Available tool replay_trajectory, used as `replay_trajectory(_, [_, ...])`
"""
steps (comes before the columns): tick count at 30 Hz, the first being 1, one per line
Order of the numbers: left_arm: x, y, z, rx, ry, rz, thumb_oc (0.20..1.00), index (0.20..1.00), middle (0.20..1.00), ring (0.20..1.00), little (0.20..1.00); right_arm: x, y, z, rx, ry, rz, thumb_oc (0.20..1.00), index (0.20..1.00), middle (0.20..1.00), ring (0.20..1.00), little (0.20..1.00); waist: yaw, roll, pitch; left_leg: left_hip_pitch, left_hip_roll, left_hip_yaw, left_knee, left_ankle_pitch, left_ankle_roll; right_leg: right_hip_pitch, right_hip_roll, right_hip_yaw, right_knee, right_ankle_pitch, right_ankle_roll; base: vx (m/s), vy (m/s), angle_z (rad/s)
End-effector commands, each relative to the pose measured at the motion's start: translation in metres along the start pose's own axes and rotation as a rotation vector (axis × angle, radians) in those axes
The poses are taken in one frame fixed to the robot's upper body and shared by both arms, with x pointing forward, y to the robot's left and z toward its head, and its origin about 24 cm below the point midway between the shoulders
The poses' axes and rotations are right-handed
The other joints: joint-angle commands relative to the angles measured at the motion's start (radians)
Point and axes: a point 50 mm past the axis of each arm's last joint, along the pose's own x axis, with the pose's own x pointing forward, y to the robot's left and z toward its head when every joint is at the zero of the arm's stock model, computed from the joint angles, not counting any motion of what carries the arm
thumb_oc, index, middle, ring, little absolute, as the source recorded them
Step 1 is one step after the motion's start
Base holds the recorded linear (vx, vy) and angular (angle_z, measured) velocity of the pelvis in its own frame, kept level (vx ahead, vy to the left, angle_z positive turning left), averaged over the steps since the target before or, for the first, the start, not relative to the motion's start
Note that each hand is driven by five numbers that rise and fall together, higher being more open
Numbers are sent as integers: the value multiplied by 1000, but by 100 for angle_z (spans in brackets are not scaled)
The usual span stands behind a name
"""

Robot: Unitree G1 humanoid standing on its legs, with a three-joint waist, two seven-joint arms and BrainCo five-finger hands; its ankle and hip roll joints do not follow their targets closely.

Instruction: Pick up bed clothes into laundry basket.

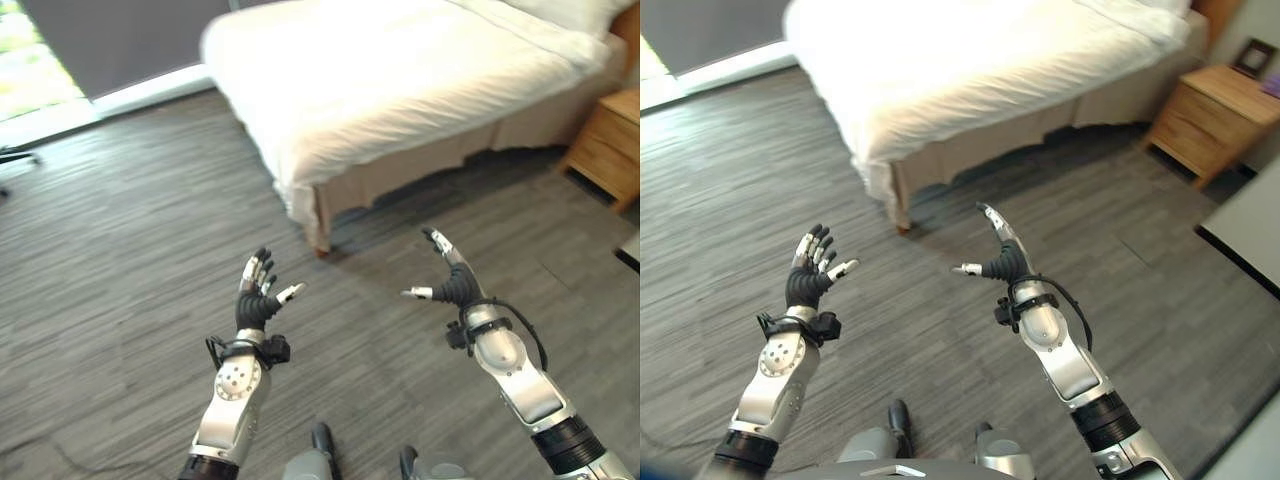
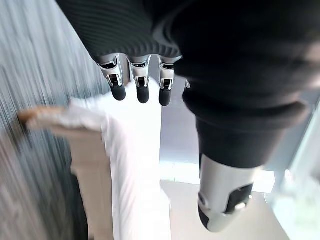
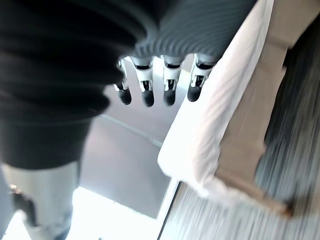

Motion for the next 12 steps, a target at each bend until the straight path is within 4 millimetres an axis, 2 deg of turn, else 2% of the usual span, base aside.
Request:
replay_trajectory(1, [5,21,19,41,-86,12,1000,1000,1000,1000,1000,5,-7,27,231,-143,-54,1000,1000,1000,1000,1000,-7,-40,-39,135,43,77,50,-41,-129,-72,-92,-49,-153,135,81,-21,84,111])
replay_trajectory(2, [-2,29,6,70,-18,29,1000,1000,1000,1000,1000,-3,-5,22,357,-117,-56,1000,1000,1000,1000,1000,-12,-18,-50,159,8,-8,-40,-11,-125,-70,-82,-75,-153,127,84,19,31,138])
replay_trajectory(3, [-2,29,5,75,-12,26,1000,1000,1000,1000,1000,-9,-7,15,400,-91,-77,1000,1000,1000,1000,1000,-15,-24,-56,155,-6,-58,-79,0,-127,-70,-79,-87,-153,134,81,-18,4,126])
replay_trajectory(7, [-8,34,4,133,-12,9,1000,1000,1000,1000,1000,-22,-5,0,457,-33,-92,1000,1000,1000,1000,1000,-27,-21,-81,167,12,-66,-131,11,-121,-60,-75,-120,-153,124,84,14,1,109])
replay_trajectory(12, [-12,38,24,188,-98,5,1000,1000,1000,1000,1000,-29,-4,-9,458,12,-99,1000,1000,1000,1000,1000,5,-26,-81,155,25,-84,-131,25,-129,-57,-78,-151,-153,124,86,9,10,27])
